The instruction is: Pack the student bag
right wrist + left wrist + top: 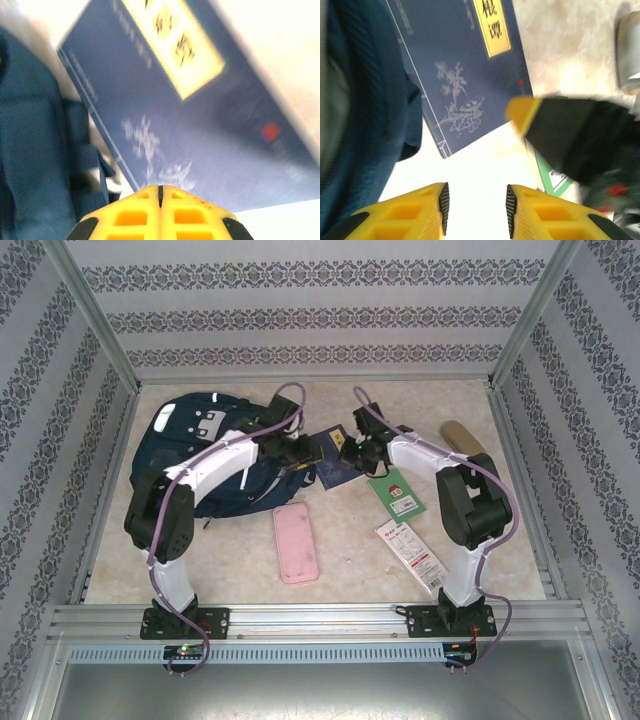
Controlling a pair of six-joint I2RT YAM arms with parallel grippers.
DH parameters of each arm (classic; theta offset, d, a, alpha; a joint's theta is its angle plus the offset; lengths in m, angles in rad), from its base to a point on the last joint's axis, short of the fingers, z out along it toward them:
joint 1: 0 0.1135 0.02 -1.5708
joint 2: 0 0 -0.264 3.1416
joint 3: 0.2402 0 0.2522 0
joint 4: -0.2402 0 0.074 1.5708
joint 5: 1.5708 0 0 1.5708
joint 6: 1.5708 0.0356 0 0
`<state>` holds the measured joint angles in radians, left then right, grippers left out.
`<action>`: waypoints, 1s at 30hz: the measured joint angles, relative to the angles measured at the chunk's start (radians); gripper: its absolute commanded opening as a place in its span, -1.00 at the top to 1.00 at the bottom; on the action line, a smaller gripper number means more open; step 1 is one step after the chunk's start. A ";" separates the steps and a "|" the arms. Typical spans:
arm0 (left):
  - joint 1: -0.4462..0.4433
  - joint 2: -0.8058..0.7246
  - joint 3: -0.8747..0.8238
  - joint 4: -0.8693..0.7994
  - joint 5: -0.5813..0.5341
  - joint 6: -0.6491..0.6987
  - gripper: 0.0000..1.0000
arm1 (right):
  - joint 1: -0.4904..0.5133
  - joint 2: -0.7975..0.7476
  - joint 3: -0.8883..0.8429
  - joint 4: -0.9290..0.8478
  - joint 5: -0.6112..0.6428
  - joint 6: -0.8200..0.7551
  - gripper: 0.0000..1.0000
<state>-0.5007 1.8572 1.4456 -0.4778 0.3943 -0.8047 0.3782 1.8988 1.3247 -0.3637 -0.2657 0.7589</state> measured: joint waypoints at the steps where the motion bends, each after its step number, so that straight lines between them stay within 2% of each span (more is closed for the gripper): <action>1: -0.011 0.014 -0.011 0.023 -0.004 -0.026 0.26 | -0.023 0.000 0.016 -0.002 0.000 -0.019 0.89; 7: -0.040 0.122 -0.020 0.128 -0.027 -0.140 0.30 | -0.108 0.112 0.176 -0.011 -0.036 -0.129 0.94; 16: -0.048 0.156 -0.003 0.130 -0.085 -0.169 0.31 | -0.098 0.283 0.255 -0.007 -0.164 -0.183 1.00; 20: -0.048 0.156 0.006 0.127 -0.094 -0.169 0.35 | -0.079 0.329 0.311 -0.024 -0.152 -0.174 1.00; 25: -0.048 0.166 0.039 0.103 -0.101 -0.164 0.35 | -0.082 0.326 0.290 -0.017 -0.122 -0.125 1.00; 30: -0.048 0.204 0.116 0.096 -0.102 -0.146 0.35 | -0.139 0.249 0.170 0.022 -0.092 -0.093 1.00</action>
<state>-0.5488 2.0613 1.5612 -0.3820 0.2920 -0.9504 0.2394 2.1475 1.4944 -0.3420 -0.3580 0.6655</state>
